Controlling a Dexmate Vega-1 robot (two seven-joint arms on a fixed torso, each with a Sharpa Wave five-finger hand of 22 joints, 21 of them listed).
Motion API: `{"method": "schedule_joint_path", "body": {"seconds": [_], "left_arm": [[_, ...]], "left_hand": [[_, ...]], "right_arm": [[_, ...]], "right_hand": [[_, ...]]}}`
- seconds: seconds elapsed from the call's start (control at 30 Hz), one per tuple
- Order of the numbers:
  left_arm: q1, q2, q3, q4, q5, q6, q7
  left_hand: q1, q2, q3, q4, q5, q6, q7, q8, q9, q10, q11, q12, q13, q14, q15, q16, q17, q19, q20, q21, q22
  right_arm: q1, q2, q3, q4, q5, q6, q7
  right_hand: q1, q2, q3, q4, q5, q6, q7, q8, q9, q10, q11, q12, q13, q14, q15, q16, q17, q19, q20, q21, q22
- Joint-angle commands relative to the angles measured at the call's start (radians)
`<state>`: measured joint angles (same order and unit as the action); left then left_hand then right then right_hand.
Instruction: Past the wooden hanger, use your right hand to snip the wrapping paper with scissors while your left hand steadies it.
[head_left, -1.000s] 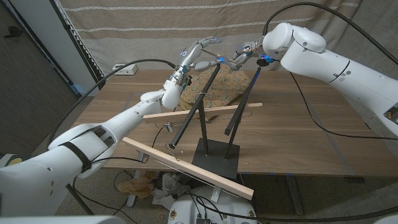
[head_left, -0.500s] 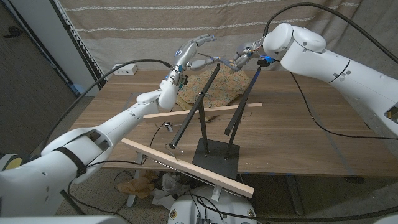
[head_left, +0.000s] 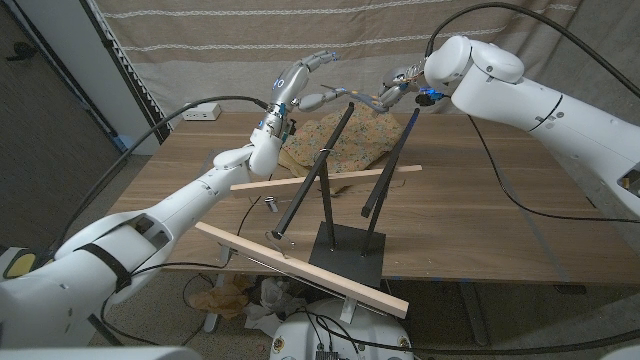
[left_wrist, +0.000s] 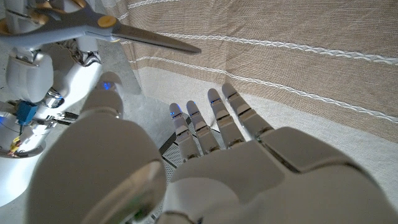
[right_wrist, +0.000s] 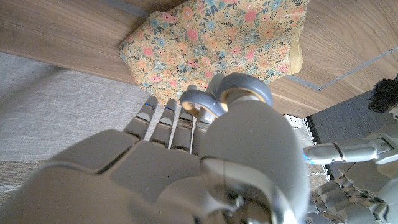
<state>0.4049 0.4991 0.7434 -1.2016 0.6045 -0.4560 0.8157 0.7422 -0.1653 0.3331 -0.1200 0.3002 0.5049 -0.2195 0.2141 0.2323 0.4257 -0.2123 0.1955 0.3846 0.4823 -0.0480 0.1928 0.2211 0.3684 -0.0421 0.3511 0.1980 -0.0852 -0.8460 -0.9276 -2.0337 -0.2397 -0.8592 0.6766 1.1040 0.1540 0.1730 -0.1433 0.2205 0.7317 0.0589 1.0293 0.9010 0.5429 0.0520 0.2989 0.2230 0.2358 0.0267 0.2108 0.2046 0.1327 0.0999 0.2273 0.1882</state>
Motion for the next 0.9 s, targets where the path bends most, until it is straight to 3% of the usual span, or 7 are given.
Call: {"method": "schedule_joint_path", "body": {"seconds": [0.03,0.9], "left_arm": [[0.016,0.011,-0.027,-0.018,-0.037,-0.009,-0.028],[0.098,0.045,-0.111,-0.098,-0.059,0.044,0.021]], "left_hand": [[-0.008,0.006,-0.001,0.000,0.009,0.001,-0.001,0.002,0.001,-0.006,0.000,0.002,0.002,-0.003,-0.169,0.010,0.003,-0.010,-0.031,-0.004,0.003],[-0.027,0.003,-0.012,0.003,0.023,-0.017,0.000,-0.003,-0.002,-0.017,0.000,0.000,-0.004,-0.015,-0.167,0.009,0.003,-0.019,-0.026,-0.009,0.004]], "right_arm": [[-0.011,-0.014,0.021,0.000,0.012,-0.016,-0.018],[-0.039,-0.039,0.059,0.007,0.081,-0.052,-0.072]], "right_hand": [[0.005,-0.004,0.008,0.001,-0.005,0.004,-0.003,0.012,0.001,0.002,-0.001,-0.001,-0.001,0.007,-0.001,-0.002,0.001,0.006,0.002,-0.001,0.005],[-0.012,-0.013,0.005,0.008,-0.016,0.001,-0.005,0.010,-0.033,0.006,-0.002,-0.004,-0.002,0.024,-0.002,0.000,0.000,0.015,-0.005,0.001,0.005]]}}
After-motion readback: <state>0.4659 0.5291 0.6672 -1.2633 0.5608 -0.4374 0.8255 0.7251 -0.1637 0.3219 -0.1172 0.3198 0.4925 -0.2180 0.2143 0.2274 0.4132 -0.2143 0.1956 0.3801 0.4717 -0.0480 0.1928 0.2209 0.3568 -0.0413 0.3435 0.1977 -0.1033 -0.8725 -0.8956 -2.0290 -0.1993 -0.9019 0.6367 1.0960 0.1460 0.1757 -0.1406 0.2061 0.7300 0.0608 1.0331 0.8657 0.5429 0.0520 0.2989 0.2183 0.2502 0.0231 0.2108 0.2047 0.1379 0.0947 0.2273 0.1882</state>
